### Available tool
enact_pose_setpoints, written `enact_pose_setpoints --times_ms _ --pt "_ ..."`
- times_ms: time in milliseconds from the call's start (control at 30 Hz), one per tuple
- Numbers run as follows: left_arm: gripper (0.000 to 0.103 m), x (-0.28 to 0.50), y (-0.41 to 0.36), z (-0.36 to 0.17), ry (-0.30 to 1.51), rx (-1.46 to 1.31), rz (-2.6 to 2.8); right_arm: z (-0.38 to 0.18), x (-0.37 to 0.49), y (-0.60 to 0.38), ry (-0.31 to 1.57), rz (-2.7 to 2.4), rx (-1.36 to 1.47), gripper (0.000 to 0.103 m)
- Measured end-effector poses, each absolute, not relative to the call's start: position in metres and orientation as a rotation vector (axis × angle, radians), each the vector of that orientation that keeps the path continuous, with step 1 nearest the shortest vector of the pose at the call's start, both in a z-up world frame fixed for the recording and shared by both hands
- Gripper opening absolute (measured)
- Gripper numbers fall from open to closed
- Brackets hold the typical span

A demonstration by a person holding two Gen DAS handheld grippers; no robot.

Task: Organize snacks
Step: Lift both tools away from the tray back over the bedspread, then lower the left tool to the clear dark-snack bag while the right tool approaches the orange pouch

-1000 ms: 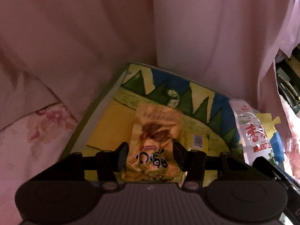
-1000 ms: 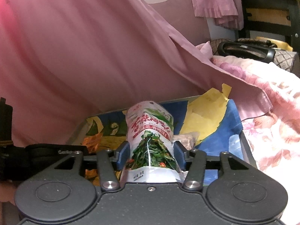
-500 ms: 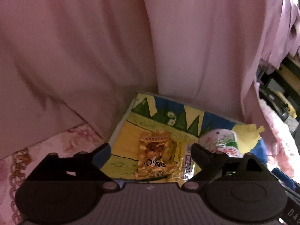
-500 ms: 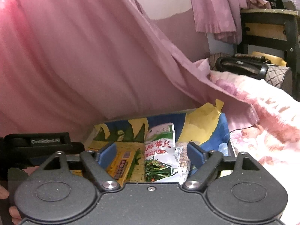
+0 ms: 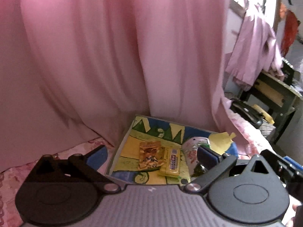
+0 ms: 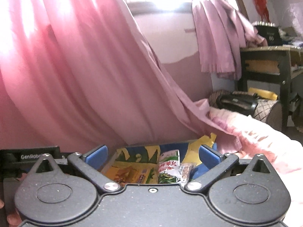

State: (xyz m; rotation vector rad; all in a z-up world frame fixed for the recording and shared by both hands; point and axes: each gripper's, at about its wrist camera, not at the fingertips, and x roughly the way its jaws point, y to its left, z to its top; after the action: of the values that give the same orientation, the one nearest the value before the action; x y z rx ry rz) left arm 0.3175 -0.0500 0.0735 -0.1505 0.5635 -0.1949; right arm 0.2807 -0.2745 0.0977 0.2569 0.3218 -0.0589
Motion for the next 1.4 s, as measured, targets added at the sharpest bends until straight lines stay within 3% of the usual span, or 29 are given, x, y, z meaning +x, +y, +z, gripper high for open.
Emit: enact_pose_setpoints --times_ms 433,833,1400 --pt "0.103 0.226 -0.031 0.073 0.495 -0.084 -0.203 0.107 0.192 -0.27 0.281 -0.079 0.211 0.102" --pt "0.103 0.152 -0.021 0.048 0.473 0.013 -0.181 0.081 0.124 -0.255 0.369 -0.082 0.215 0.102" --pt "0.103 0.105 -0.012 -0.001 0.597 0.058 -0.165 0.052 0.082 -0.23 0.519 -0.088 0.222 0.102"
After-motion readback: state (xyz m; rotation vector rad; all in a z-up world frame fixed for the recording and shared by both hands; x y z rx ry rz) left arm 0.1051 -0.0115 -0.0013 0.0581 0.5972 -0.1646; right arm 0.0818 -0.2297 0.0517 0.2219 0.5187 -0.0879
